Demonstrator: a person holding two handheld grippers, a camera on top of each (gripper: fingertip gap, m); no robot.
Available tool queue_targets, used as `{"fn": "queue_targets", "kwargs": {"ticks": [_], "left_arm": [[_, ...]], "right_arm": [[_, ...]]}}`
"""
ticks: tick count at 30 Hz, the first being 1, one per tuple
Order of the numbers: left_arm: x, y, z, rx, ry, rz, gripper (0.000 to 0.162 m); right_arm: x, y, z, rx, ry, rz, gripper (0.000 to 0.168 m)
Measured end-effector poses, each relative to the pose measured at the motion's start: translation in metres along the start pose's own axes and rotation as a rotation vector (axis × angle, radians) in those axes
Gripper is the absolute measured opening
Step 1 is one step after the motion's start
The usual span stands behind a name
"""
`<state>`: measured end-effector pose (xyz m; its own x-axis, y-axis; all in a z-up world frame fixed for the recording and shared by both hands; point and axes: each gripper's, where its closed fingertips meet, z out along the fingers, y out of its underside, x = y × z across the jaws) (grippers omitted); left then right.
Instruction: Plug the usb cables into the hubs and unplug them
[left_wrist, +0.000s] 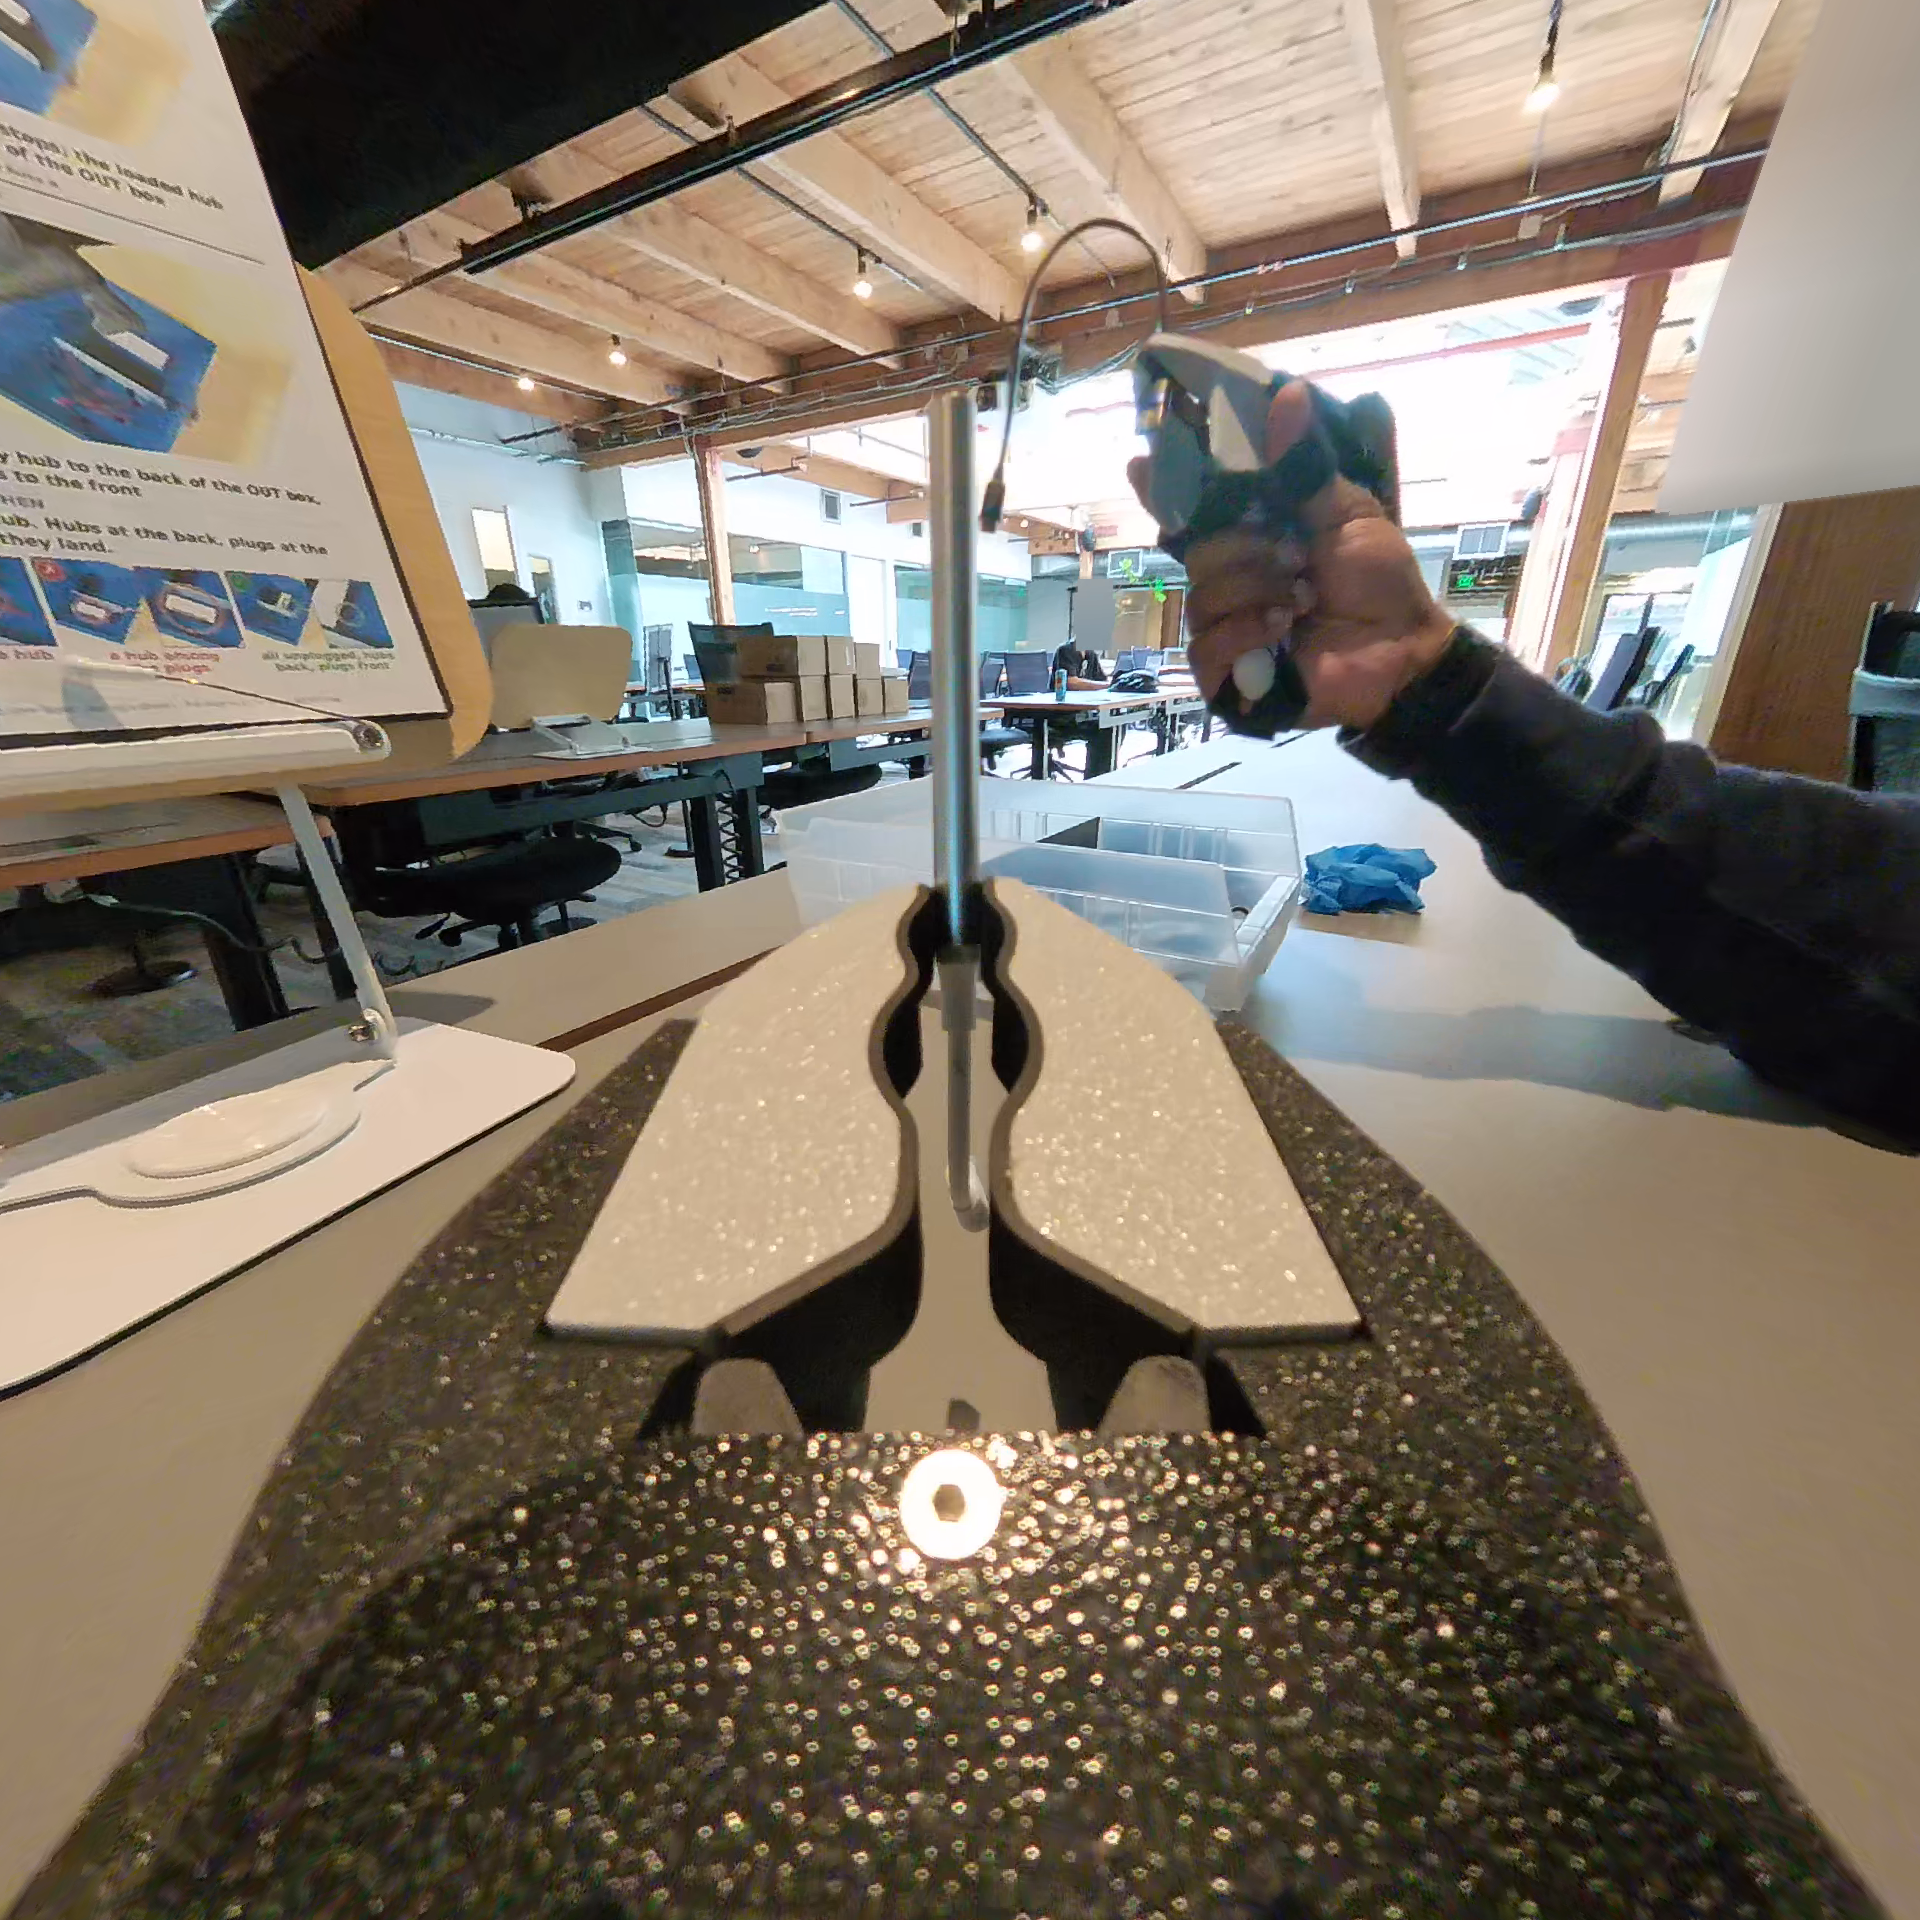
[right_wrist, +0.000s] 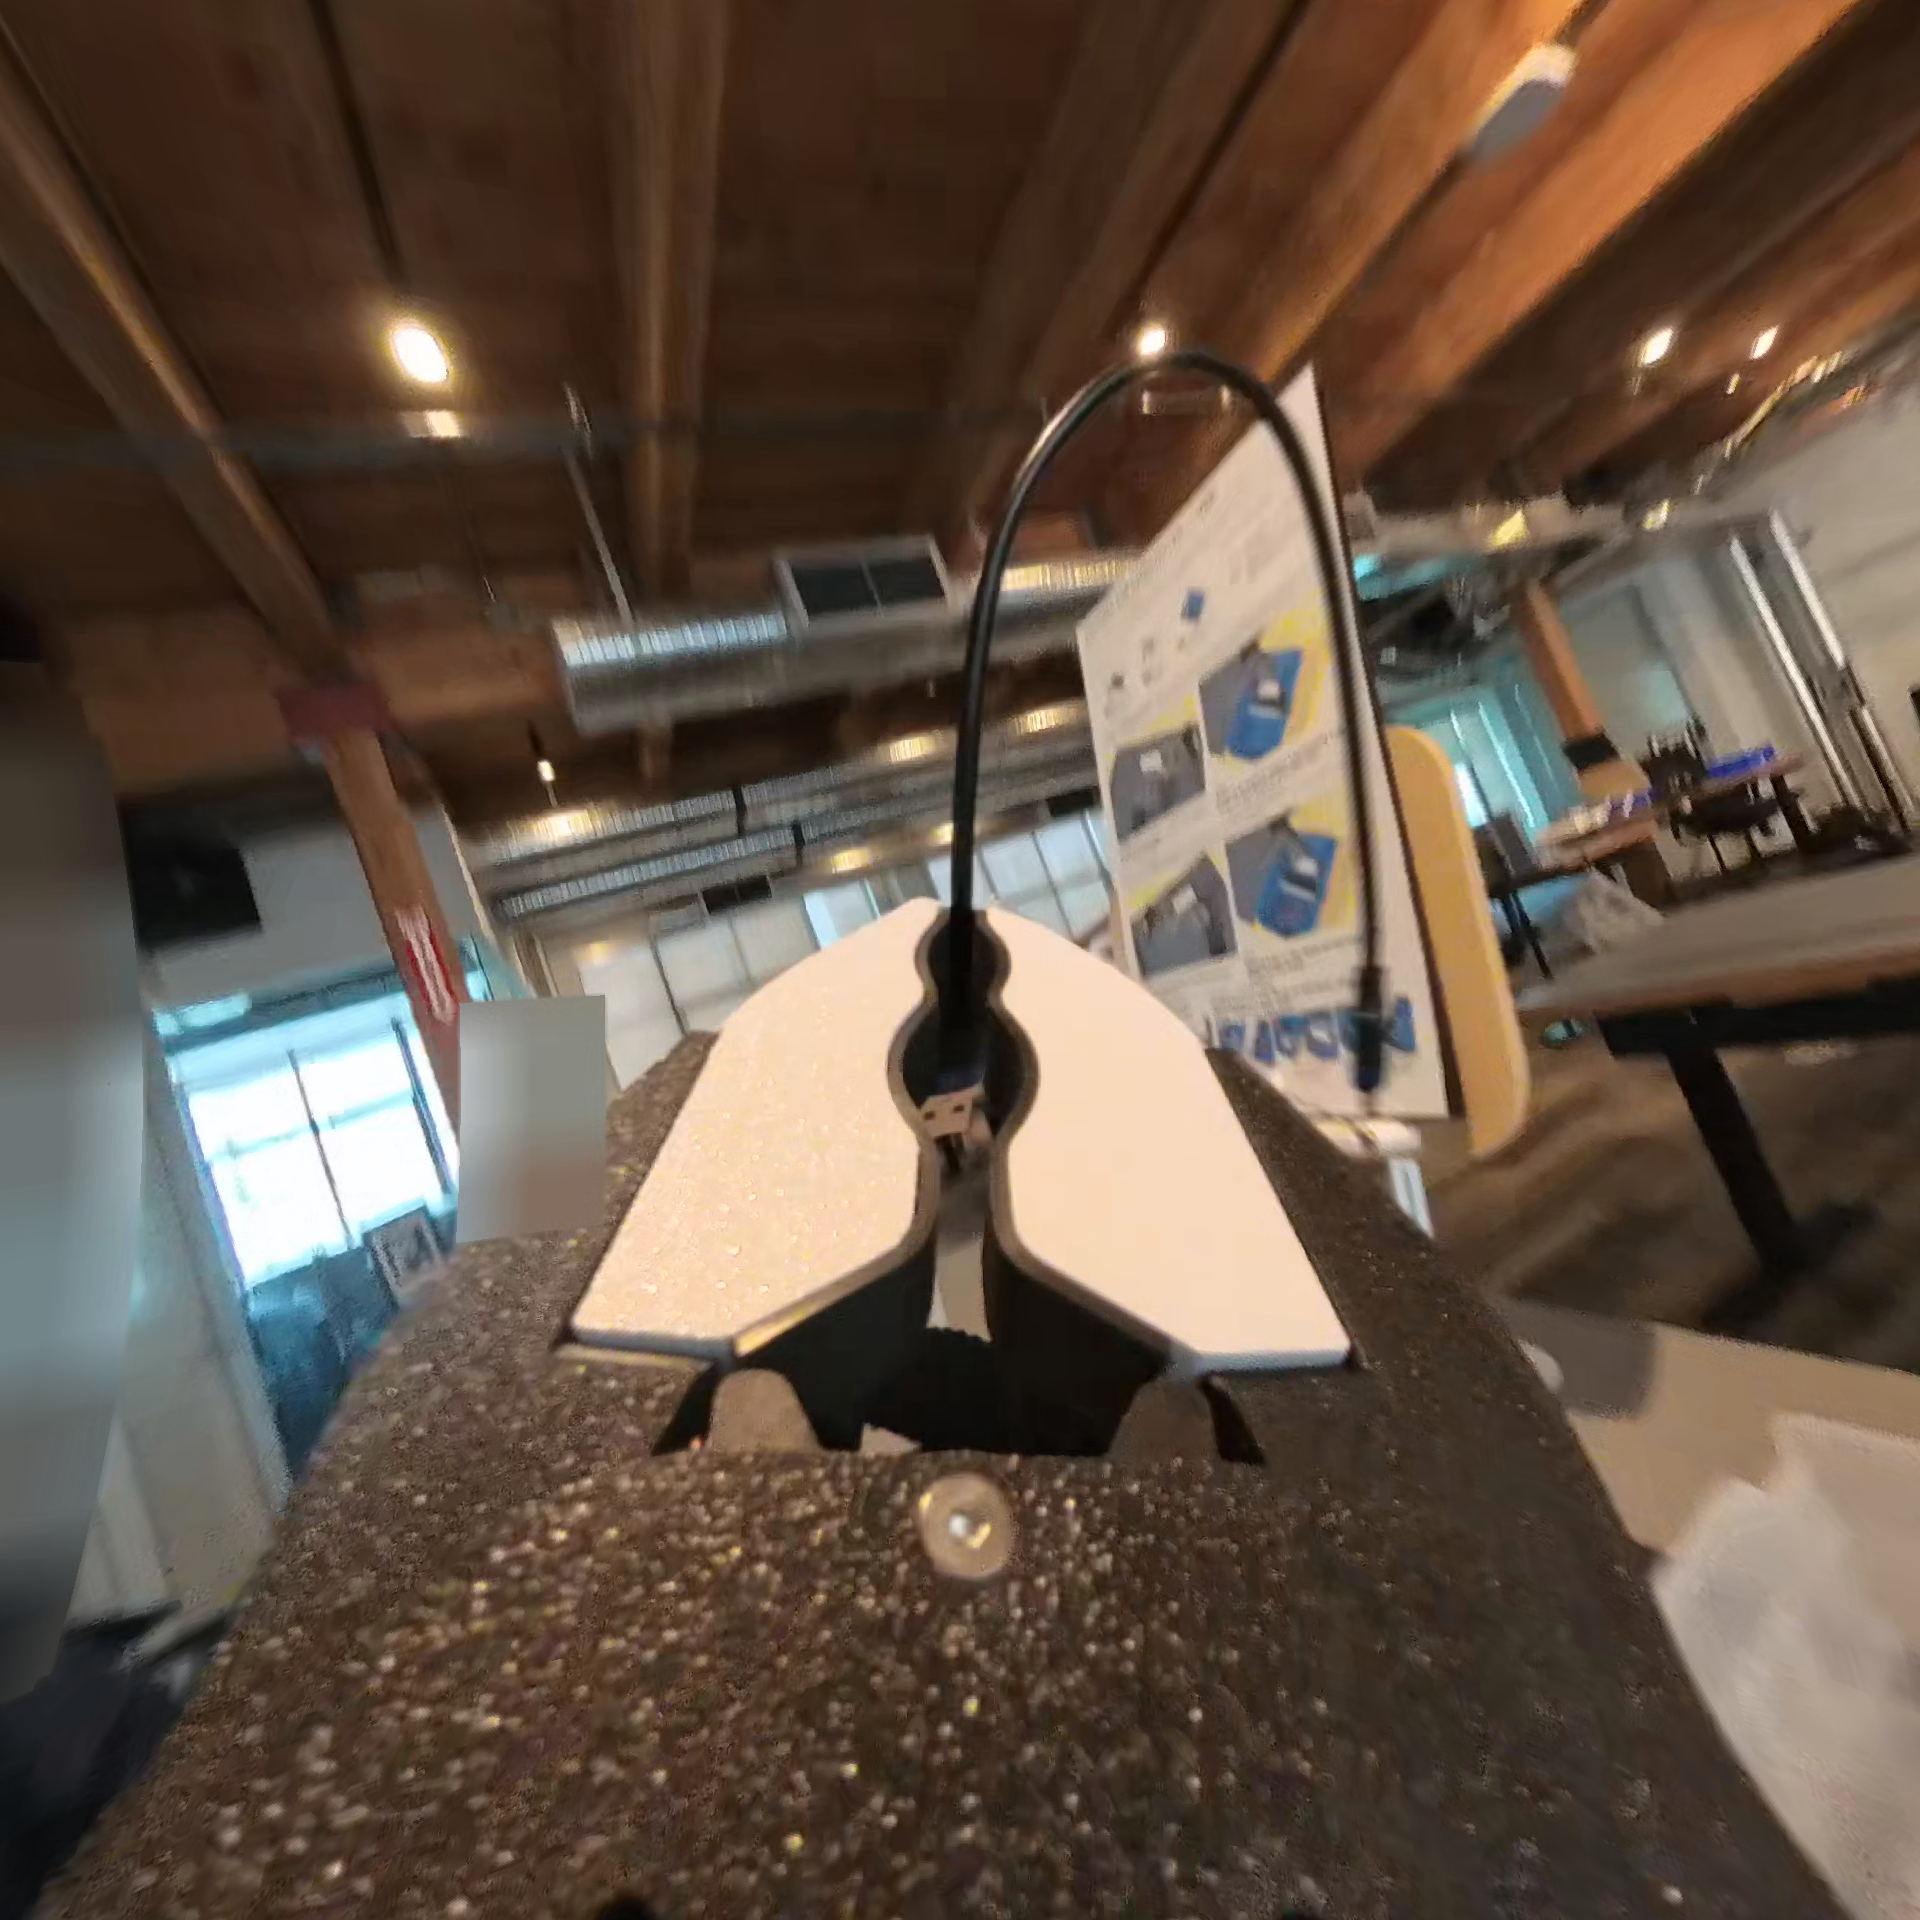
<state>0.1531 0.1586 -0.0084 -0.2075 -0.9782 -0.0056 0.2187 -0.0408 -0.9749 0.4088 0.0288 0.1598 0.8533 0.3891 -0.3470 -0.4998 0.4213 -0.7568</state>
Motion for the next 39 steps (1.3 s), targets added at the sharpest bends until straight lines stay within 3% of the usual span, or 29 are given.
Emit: {"fn": "queue_targets", "kwargs": {"ticks": [4,10,15,24,33,39], "left_arm": [[0.001,-0.002,-0.001,0.018,0.013,-0.040,0.007],[0.013,-0.004,0.001,0.013,0.077,-0.074,0.007],[0.027,-0.005,0.003,-0.024,0.114,0.064,0.007],[0.053,0.001,0.008,-0.023,0.208,0.138,0.007],[0.070,0.014,0.016,-0.050,0.248,0.175,0.007],[0.061,0.022,0.023,-0.132,0.097,0.300,0.007]], "right_arm": [[-0.019,0.026,0.014,0.091,-0.015,0.045,0.002],[-0.053,0.103,0.039,-0.025,-0.079,0.158,0.002],[-0.090,0.145,0.043,-0.090,-0.192,0.197,0.002],[-0.133,0.155,0.015,-0.012,-0.325,0.281,0.002],[-0.137,0.150,-0.006,0.079,-0.298,0.357,0.002],[-0.139,0.154,-0.009,0.116,-0.290,0.423,0.003]]}}
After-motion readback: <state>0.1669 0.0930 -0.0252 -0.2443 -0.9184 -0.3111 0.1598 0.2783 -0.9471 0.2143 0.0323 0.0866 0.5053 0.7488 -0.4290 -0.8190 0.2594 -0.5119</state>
